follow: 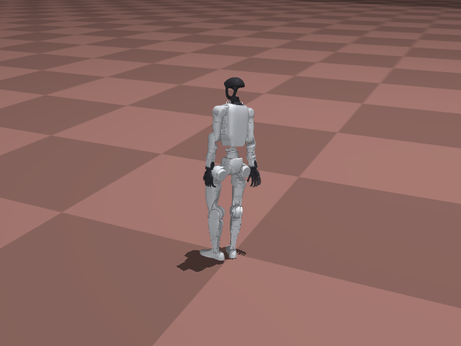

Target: Upper body actions

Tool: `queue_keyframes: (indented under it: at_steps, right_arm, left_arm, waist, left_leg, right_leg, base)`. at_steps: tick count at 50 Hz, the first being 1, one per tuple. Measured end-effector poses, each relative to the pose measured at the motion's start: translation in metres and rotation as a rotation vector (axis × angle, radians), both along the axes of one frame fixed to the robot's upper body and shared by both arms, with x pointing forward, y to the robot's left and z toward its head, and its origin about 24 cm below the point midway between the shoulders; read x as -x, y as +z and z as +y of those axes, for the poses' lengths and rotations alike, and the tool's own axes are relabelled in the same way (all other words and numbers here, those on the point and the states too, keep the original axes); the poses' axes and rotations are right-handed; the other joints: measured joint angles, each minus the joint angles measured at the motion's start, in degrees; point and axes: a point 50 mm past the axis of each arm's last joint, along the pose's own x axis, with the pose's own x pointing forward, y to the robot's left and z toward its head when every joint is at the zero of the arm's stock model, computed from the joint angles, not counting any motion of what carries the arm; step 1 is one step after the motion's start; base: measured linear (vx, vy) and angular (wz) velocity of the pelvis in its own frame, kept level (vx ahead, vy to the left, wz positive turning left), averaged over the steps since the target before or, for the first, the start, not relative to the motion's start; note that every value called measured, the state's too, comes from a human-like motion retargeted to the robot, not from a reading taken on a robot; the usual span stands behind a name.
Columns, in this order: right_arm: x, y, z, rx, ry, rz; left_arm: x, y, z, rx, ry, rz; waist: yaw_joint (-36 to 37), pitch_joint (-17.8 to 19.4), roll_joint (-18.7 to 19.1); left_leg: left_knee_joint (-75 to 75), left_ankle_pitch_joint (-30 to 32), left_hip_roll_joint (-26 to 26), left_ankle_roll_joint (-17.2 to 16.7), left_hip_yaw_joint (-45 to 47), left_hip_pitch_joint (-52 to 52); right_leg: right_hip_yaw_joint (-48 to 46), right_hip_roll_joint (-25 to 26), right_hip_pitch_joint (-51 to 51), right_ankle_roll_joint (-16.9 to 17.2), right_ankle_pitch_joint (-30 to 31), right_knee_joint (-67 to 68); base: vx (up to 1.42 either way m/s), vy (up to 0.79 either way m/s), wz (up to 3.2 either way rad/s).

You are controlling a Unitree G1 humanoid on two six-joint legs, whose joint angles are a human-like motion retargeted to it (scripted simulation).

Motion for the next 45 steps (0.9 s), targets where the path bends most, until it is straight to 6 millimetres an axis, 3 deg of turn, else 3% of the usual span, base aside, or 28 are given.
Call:
queue_keyframes:
  at_steps: [2,7,11,13,15,18,20,23,24,29,33,36,40,42,45]
  right_arm:
    - [0.012,0.0,0.001,0.012,-0.033,0.036]
    - [0.027,0.0,0.01,0.0,0.022,0.101]
    - [0.026,-0.001,0.017,-0.037,0.062,0.089]
    - [0.021,-0.002,0.02,-0.048,0.065,0.074]
    - [0.021,-0.003,0.02,-0.051,0.054,0.059]
    - [0.029,-0.002,0.019,-0.059,0.026,0.072]
    - [0.035,-0.001,0.016,-0.056,-0.016,0.085]
    - [0.03,-0.001,0.01,-0.051,-0.033,0.05]
    - [0.028,-0.001,0.009,-0.051,-0.015,0.044]
    - [0.009,-0.003,0.013,-0.061,0.058,0.011]
    - [-0.025,-0.005,0.025,-0.122,0.161,-0.104]
    - [-0.038,-0.004,0.028,-0.119,0.265,-0.144]
    - [-0.046,-0.003,0.027,-0.102,0.373,-0.157]
    - [-0.045,-0.004,0.029,-0.102,0.406,-0.152]
    - [-0.036,-0.005,0.031,-0.111,0.392,-0.127]
  left_arm:
    - [0.003,-0.001,0.001,-0.024,-0.025,-0.008]
    - [0.031,-0.005,0.011,-0.056,-0.018,0.062]
    - [0.052,-0.005,0.018,-0.067,0.057,0.155]
    - [0.058,-0.005,0.019,-0.067,0.112,0.176]
    - [0.064,-0.005,0.018,-0.059,0.157,0.193]
    - [0.074,-0.004,0.015,-0.041,0.181,0.245]
    - [0.08,-0.004,0.016,-0.054,0.178,0.273]
    - [0.082,-0.005,0.019,-0.071,0.19,0.241]
    - [0.084,-0.005,0.021,-0.072,0.197,0.238]
    - [0.097,-0.002,0.04,-0.124,0.238,0.287]
    - [0.088,-0.001,0.053,-0.148,0.274,0.254]
    - [0.081,-0.001,0.058,-0.153,0.254,0.24]
    - [0.066,-0.002,0.055,-0.119,0.234,0.185]
    - [0.058,-0.002,0.057,-0.076,0.221,0.153]
    - [0.047,0.0,0.063,-0.079,0.175,0.13]
  waist:
    - [2.57,-0.85,-0.34]
    - [-0.94,-4.23,-1.67]
    - [-2.09,-5.7,-2.78]
    - [-2.49,-5.62,-2.22]
    - [-1.58,-5.72,-2.0]
    - [2.18,-7.55,-2.58]
    - [4.01,-7.62,-2.13]
    - [3.52,-6.76,0.65]
    - [2.72,-6.81,1.29]
    - [-4.06,-6.03,2.38]
    - [-6.8,-3.24,1.3]
    - [-6.54,-2.9,-1.43]
    - [-4.5,-1.28,-6.44]
    - [-4.14,-0.04,-7.71]
    - [-4.21,0.68,-7.92]
  left_leg:
    - [-1.25,-1.83,2.99,-0.49,13.54,1.83]
    - [-0.55,-1.38,7.92,0.62,23.11,3.48]
    - [0.34,1.72,10.03,1.51,33.14,5.73]
    - [0.7,1.44,10.33,-1.42,33.13,5.96]
    - [-0.01,0.51,9.15,-0.78,33.0,5.67]
    - [1.56,-0.76,7.02,-0.17,23.57,2.89]
    - [2.16,-1.27,5.18,0.67,14.68,1.6]
    - [0.66,-1.13,6.14,0.18,14.82,4.59]
    - [0.65,-1.09,6.29,0.23,13.1,4.73]
    - [0.7,0.07,6.08,1.12,2.75,4.26]
    - [0.86,0.74,5.12,1.83,-3.9,3.83]
    - [0.46,1.03,2.44,2.74,-6.21,3.74]
    - [-0.45,1.08,-2.92,4.74,-7.3,5.02]
    - [-1.08,1.29,-3.99,5.05,-7.83,6.36]
    - [-1.2,1.6,-4.3,5.34,-9.02,6.57]
  right_leg:
    - [-3.69,-0.78,0.47,0.63,-0.67,0.1]
    - [-18.04,-3.17,3.33,3.47,-3.87,1.21]
    - [-27.36,-4.91,6.88,5.71,-7.22,4.04]
    - [-30.68,-4.77,9.07,6.72,-8.35,5.81]
    - [-34.1,-4.82,11.63,7.74,-8.48,6.74]
    - [-35.9,-5.53,14.28,7.59,-5.64,6.59]
    - [-36.8,-4.92,16.92,4.88,-2.47,6.45]
    - [-34.15,-3.33,20.08,-2.41,-1.43,10.05]
    - [-30.8,-3.19,20.07,-3.36,-2.54,12.31]
    - [-6.1,-1.99,9.82,-3.08,-7.08,29.85]
    - [-2.09,0.03,6.37,-2.27,-8.53,29.41]
    - [3.72,0.62,2.39,0.9,-9.96,24.41]
    - [13.37,0.34,-2.44,4.84,-6.53,14.06]
    - [19.79,2.69,-2.99,1.1,-2.25,13.25]
    - [12.96,0.15,-2.21,2.17,-2.4,14.16]
  base:
    - [-0.3,-0.03,1.8]
    - [-0.26,0.08,2.43]
    - [-0.3,0.19,2.08]
    - [-0.29,0.22,2.32]
    - [-0.22,0.32,2.08]
    - [-0.13,0.43,1.47]
    - [-0.18,0.43,1.58]
    - [-0.18,0.4,2.09]
    - [-0.06,0.35,2.1]
    - [-0.06,0.22,2.24]
    - [-0.15,0.06,1.46]
    - [-0.02,0.03,0.89]
    - [0.01,-0.01,0.51]
    - [0.1,0.0,0.32]
    - [0.06,-0.02,0.29]
